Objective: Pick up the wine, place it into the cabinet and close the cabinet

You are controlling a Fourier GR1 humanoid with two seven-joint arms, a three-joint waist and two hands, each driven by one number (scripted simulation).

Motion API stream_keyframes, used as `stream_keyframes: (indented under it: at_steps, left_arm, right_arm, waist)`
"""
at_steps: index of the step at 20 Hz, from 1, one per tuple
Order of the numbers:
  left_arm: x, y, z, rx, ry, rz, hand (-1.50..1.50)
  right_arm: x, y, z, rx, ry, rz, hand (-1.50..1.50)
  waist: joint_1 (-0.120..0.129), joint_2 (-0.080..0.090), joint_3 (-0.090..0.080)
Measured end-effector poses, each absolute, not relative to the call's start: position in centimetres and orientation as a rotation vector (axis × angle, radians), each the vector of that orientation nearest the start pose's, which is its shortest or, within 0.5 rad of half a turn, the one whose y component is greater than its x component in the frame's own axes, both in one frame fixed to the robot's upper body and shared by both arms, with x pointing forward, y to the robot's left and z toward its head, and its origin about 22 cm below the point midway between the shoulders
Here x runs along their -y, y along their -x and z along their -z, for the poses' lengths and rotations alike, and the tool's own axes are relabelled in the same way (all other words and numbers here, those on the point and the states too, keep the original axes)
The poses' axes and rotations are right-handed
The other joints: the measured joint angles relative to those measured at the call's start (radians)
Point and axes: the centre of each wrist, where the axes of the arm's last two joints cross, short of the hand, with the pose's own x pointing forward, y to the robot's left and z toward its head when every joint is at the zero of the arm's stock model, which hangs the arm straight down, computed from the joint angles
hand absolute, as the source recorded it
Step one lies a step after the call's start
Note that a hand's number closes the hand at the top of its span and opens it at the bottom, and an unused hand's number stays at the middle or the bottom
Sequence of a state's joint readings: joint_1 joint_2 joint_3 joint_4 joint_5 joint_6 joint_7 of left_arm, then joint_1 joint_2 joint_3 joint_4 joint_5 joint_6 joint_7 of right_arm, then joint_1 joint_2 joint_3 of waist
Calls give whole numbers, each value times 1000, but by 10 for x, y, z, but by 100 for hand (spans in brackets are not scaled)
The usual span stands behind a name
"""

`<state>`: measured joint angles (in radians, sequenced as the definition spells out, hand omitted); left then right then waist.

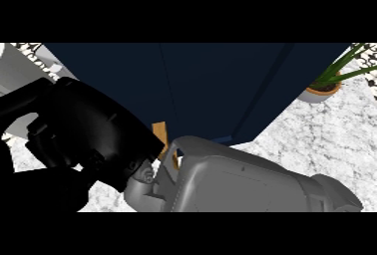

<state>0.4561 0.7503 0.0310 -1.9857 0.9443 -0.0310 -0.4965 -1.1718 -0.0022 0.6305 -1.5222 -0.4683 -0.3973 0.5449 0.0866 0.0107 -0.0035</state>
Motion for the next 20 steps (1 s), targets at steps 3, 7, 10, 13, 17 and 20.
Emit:
stream_keyframes:
  at_steps: [3, 7, 10, 13, 17, 20]
  left_arm:
    - [-364, -146, -98, 1971, 224, -150, -150]
    - [-369, -150, -102, 1980, 226, -146, -150]
    - [-379, -151, -107, 1987, 211, -159, -150]
    - [-384, -151, -109, 1988, 197, -166, -150]
    - [-387, -150, -110, 1987, 180, -169, -150]
    - [-389, -150, -113, 1981, 179, -170, -150]
  right_arm:
    - [-46, -266, -260, 1504, -699, -832, 150]
    - [-50, -289, -262, 1325, -797, -936, 150]
    - [-48, -319, -255, 1259, -833, -902, 150]
    - [-46, -342, -248, 1320, -804, -847, 150]
    - [-43, -365, -243, 1403, -754, -789, 150]
    - [-39, -373, -237, 1426, -765, -782, 150]
  waist:
    - [9, 6, 0]
    - [7, 9, 0]
    - [-4, 6, 1]
    - [-14, 4, -1]
    - [-15, -2, -7]
    - [-14, -14, -13]
